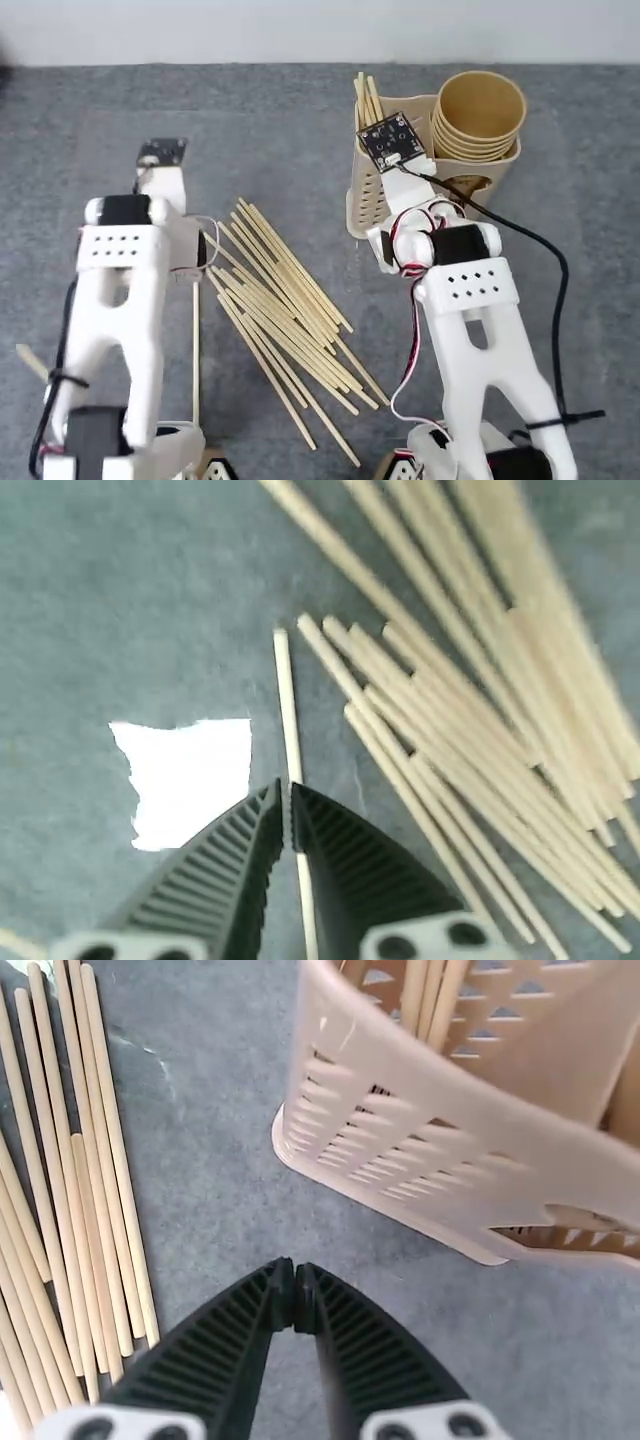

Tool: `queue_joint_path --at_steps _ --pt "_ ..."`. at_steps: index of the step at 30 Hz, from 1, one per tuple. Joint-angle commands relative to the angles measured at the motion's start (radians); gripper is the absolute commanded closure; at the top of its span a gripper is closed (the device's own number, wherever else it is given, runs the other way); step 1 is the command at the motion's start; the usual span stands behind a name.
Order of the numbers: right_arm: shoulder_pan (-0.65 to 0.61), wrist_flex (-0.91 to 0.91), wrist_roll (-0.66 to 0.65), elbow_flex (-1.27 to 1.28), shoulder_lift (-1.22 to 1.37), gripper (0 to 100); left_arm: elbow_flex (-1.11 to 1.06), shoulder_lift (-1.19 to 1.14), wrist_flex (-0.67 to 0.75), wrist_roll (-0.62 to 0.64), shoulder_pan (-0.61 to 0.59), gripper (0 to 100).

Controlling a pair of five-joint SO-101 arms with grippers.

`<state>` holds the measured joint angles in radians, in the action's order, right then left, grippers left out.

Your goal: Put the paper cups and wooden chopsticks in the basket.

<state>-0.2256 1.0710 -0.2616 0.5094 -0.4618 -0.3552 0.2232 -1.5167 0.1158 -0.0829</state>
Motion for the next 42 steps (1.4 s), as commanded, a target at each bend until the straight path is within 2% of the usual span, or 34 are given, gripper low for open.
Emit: queue_joint_path --at_steps 1,7,12,16,20,23,27,30,36,39,42 --pt "0.007 0.036 0.008 -0.003 -0.108 98.1 0.084 0.092 -0.044 0.003 0.003 99" --pt "0.004 0.002 0.006 0.081 -0.209 98.1 -0.004 0.095 -0.078 -0.021 -0.025 98" --pt "0.004 -0.090 0.008 0.158 -0.234 98.1 -0.010 0.103 -0.075 -0.091 -0.192 98" --pt "0.004 -0.097 0.008 0.161 -0.234 98.1 -0.002 0.092 -0.078 -0.150 -0.267 88" --pt "0.004 -0.097 0.008 0.161 -0.234 98.1 -0.004 0.091 -0.072 -0.173 -0.238 79" --pt "0.004 -0.094 0.008 0.161 -0.237 98.1 -0.031 0.089 -0.044 -0.167 -0.164 78" --pt "0.004 -0.091 0.008 0.161 -0.239 98.1 -0.128 0.031 0.095 -0.143 -0.097 78" --pt "0.004 -0.090 0.008 0.161 -0.239 98.1 -0.166 -0.064 0.207 -0.123 -0.094 78" --pt "0.004 -0.091 0.008 0.161 -0.236 98.1 -0.140 -0.324 0.333 -0.120 -0.091 78" --pt "0.004 -0.093 0.008 0.161 -0.234 98.1 -0.085 -0.434 0.341 -0.123 -0.091 83" --pt "0.004 -0.093 0.008 0.161 -0.237 98.1 -0.004 -0.502 0.282 -0.123 -0.091 94"
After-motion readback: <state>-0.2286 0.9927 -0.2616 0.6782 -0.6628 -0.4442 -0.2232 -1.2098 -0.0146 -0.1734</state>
